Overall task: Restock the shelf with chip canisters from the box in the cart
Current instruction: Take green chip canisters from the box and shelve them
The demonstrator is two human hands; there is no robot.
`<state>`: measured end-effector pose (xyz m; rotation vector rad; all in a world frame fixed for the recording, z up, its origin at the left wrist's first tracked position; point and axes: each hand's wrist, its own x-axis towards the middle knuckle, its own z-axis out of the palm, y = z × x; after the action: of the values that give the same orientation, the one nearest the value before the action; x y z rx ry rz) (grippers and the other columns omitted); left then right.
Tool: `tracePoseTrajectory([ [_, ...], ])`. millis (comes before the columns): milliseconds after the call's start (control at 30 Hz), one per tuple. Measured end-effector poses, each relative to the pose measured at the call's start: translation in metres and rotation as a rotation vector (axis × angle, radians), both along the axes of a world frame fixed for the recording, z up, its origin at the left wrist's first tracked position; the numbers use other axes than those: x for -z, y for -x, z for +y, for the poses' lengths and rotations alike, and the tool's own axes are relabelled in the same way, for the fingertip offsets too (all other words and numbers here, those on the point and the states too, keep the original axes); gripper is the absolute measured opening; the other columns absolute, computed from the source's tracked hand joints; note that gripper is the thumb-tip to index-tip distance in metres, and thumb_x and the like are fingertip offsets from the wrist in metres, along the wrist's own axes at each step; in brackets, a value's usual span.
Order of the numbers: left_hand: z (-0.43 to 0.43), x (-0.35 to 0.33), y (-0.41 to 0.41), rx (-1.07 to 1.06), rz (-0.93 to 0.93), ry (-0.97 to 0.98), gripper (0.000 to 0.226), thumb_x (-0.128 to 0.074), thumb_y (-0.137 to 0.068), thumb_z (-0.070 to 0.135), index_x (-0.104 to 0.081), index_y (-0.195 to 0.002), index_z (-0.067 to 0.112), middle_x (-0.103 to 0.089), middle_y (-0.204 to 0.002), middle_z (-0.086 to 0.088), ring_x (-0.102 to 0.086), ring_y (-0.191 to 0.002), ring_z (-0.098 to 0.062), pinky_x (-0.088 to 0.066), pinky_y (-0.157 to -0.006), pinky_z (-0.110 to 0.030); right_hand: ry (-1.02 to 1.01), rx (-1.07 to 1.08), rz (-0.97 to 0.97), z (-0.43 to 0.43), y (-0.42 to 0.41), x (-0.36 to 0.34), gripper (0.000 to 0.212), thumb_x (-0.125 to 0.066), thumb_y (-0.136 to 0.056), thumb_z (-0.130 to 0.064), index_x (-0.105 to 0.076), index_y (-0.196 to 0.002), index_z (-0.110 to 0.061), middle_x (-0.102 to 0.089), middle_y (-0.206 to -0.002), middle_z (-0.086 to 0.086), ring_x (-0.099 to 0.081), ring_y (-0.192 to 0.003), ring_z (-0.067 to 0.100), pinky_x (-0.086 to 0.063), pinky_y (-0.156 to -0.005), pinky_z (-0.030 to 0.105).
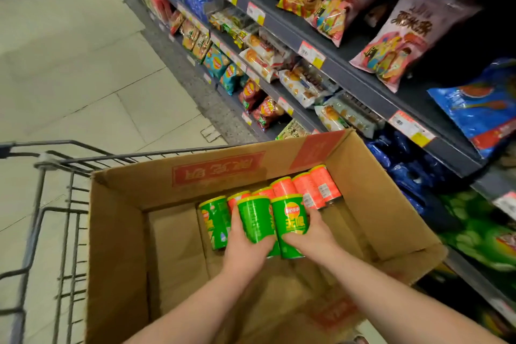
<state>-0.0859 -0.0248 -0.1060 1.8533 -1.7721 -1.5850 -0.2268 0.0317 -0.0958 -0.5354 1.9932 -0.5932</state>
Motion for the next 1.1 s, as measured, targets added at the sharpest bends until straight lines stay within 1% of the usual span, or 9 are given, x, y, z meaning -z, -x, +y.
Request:
tracePoseTrajectory([
  [133,0.013,-0.007,0.024,0.101,0.104,0.018,0.106,-0.076,-0.071,0.029,-0.007,-0.152,0.029,-0.050,-0.133,-0.001,-0.051,-0.111,-0.015,-0.039,-0.094,-0.024,0.023,0.104,0.049,0.030,0.020,-0.015,0.069,-0.072,-0.075,-0.017,-0.037,-0.134,-0.016,-0.051,-0.102,-0.002,-0.051,-0.090,0.013,-0.037,-0.075,0.020],
  [367,0.054,-0.044,0.069,0.233,0.275,0.072,0.105,-0.065,-0.055,0.035,-0.019,-0.148,0.029,-0.050,-0.120,0.007,-0.053,-0.107,-0.014,-0.035,-0.083,-0.017,0.100,0.291,0.092,0.092,0.048,-0.048,0.066,-0.073,-0.074,-0.020,-0.040,-0.130,-0.016,-0.055,-0.102,-0.001,-0.055,-0.092,0.016,-0.043,-0.079,0.024],
  [533,0.109,-0.076,0.100,0.371,0.375,0.084,0.100,-0.065,-0.049,0.038,-0.022,-0.139,0.039,-0.052,-0.110,0.012,-0.053,-0.089,-0.005,-0.035,-0.070,-0.012,0.178,0.458,0.112,0.166,0.063,-0.071,0.071,-0.074,-0.075,-0.018,-0.037,-0.136,-0.014,-0.053,-0.101,-0.003,-0.055,-0.089,0.012,-0.041,-0.074,0.022],
  [633,0.153,-0.085,0.115,0.448,0.408,0.063,0.101,-0.065,-0.053,0.030,-0.025,-0.146,0.028,-0.057,-0.115,0.002,-0.053,-0.093,-0.011,-0.034,-0.071,-0.012,0.215,0.560,0.125,0.220,0.064,-0.081,0.073,-0.074,-0.069,-0.020,-0.039,-0.133,-0.014,-0.054,-0.095,-0.007,-0.055,-0.082,0.006,-0.041,-0.065,0.018],
  [733,0.222,-0.098,0.126,0.594,0.426,0.058,0.086,-0.076,-0.070,0.015,-0.028,-0.139,0.030,-0.057,-0.101,0.012,-0.053,-0.079,-0.001,-0.036,-0.060,-0.006,0.209,0.700,0.156,0.299,0.056,-0.093,0.065,-0.072,-0.075,-0.015,-0.039,-0.132,-0.014,-0.057,-0.101,0.000,-0.057,-0.085,0.012,-0.046,-0.069,0.021],
  [800,0.267,-0.104,0.129,0.692,0.431,0.039,0.087,-0.077,-0.069,0.017,-0.028,-0.140,0.031,-0.056,-0.097,0.013,-0.053,-0.079,0.002,-0.038,-0.063,-0.006,0.220,0.794,0.175,0.352,0.047,-0.100,0.063,-0.071,-0.076,-0.013,-0.041,-0.130,-0.012,-0.059,-0.100,0.001,-0.059,-0.088,0.015,-0.049,-0.078,0.027],
  [867,0.312,-0.110,0.132,0.789,0.435,0.017,0.095,-0.070,-0.058,0.031,-0.027,-0.143,0.031,-0.056,-0.097,0.015,-0.054,-0.082,0.001,-0.039,-0.067,-0.014,0.219,0.871,0.198,0.403,0.037,-0.108,0.061,-0.070,-0.077,-0.013,-0.040,-0.130,-0.014,-0.057,-0.098,-0.001,-0.057,-0.086,0.012,-0.044,-0.075,0.025],
  [1000,0.403,-0.117,0.134,0.908,0.435,-0.029,0.090,-0.075,-0.073,0.022,-0.023,-0.146,0.032,-0.057,-0.108,0.006,-0.056,-0.086,-0.005,-0.041,-0.070,-0.015,0.217,1.005,0.262,0.500,0.018,-0.121,0.061,-0.070,-0.076,-0.016,-0.041,-0.130,-0.016,-0.059,-0.101,-0.002,-0.058,-0.090,0.013,-0.043,-0.077,0.024],
  [1100,0.463,-0.120,0.133,0.986,0.450,-0.056,0.101,-0.075,-0.067,0.030,-0.017,-0.150,0.033,-0.058,-0.107,0.007,-0.058,-0.096,-0.013,-0.043,-0.084,-0.027,0.243,1.084,0.288,0.563,0.002,-0.128,0.057,-0.069,-0.077,-0.017,-0.041,-0.126,-0.019,-0.058,-0.094,-0.008,-0.058,-0.085,0.007,-0.044,-0.068,0.021],
])
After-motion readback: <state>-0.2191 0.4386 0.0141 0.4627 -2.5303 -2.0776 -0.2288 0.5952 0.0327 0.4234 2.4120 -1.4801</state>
